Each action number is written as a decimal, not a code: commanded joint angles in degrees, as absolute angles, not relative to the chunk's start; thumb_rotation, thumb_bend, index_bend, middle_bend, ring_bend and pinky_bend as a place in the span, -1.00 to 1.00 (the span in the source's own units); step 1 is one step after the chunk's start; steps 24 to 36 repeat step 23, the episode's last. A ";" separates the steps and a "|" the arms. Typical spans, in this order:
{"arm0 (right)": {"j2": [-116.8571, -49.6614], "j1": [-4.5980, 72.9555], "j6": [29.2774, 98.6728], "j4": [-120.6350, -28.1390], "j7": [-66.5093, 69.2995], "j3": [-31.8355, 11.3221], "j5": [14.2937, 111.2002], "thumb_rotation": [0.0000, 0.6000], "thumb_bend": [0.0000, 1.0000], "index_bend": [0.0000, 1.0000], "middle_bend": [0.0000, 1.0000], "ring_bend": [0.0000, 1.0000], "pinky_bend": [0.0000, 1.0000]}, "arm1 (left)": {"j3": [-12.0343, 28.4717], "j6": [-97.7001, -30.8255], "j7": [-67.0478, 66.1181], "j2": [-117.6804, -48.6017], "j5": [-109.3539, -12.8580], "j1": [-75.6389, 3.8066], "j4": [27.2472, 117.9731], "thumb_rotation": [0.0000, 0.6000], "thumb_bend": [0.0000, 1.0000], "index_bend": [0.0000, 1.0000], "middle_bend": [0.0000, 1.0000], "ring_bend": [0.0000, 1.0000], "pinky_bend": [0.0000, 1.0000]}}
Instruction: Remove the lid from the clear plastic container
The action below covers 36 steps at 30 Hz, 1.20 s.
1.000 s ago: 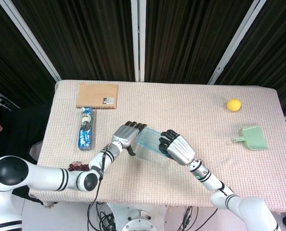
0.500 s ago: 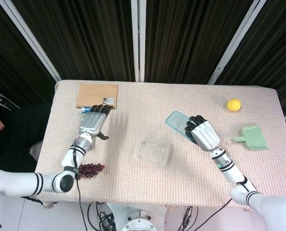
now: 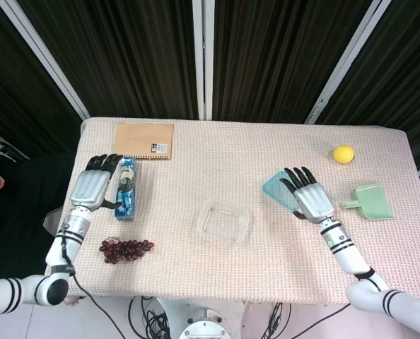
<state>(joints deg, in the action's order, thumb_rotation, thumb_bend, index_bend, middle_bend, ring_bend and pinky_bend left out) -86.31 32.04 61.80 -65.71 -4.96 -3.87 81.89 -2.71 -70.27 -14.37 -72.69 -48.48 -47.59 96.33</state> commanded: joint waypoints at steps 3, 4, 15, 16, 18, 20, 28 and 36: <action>-68.03 25.58 61.87 -87.91 -5.76 -2.77 77.23 1.00 -0.95 -1.00 -1.00 -1.00 -1.00 | -5.28 -75.13 -9.82 -69.33 -56.83 -39.82 94.18 1.00 -1.00 -1.00 -0.94 -1.00 -0.94; -66.86 24.53 63.82 -89.09 -4.61 -2.97 77.59 1.00 -0.95 -1.00 -0.99 -1.00 -1.00 | -5.27 -76.35 -9.14 -69.28 -57.58 -38.56 93.49 1.00 -1.00 -1.00 -0.94 -1.00 -0.94; -64.81 11.47 88.30 -89.54 4.75 -3.94 83.62 1.00 -0.54 -0.98 -0.65 -0.98 -0.74 | -6.27 -90.63 -6.24 -68.97 -66.02 -23.93 86.42 1.00 -1.00 -0.87 -0.86 -1.00 -0.96; -64.68 10.68 89.03 -89.71 4.95 -3.56 83.91 1.00 -0.54 -0.98 -0.65 -0.98 -0.74 | -6.31 -91.39 -6.26 -68.85 -66.29 -22.88 86.77 1.00 -1.00 -0.87 -0.86 -1.00 -0.96; -64.23 8.95 90.39 -90.27 5.72 -2.72 84.43 1.00 -0.54 -0.98 -0.65 -0.98 -0.74 | -6.49 -92.83 -6.01 -68.57 -67.06 -20.56 87.85 1.00 -1.00 -0.87 -0.86 -1.00 -0.96; -63.90 7.65 91.35 -90.47 6.45 -2.09 84.86 1.00 -0.53 -0.98 -0.65 -0.98 -0.74 | -6.70 -93.67 -5.83 -68.40 -67.60 -18.70 88.86 1.00 -1.00 -0.87 -0.86 -1.00 -0.96; -63.78 6.32 91.54 -90.35 7.18 -1.77 84.38 1.00 -0.53 -0.98 -0.65 -0.98 -0.76 | -6.78 -94.22 -6.06 -68.62 -68.38 -16.35 89.96 1.00 -1.00 -0.87 -0.86 -1.00 -0.96; -63.78 6.32 91.54 -90.35 7.18 -1.77 84.38 1.00 -0.53 -0.98 -0.65 -0.98 -0.76 | -6.78 -94.22 -6.06 -68.62 -68.38 -16.35 89.96 1.00 -1.00 -0.87 -0.86 -1.00 -0.96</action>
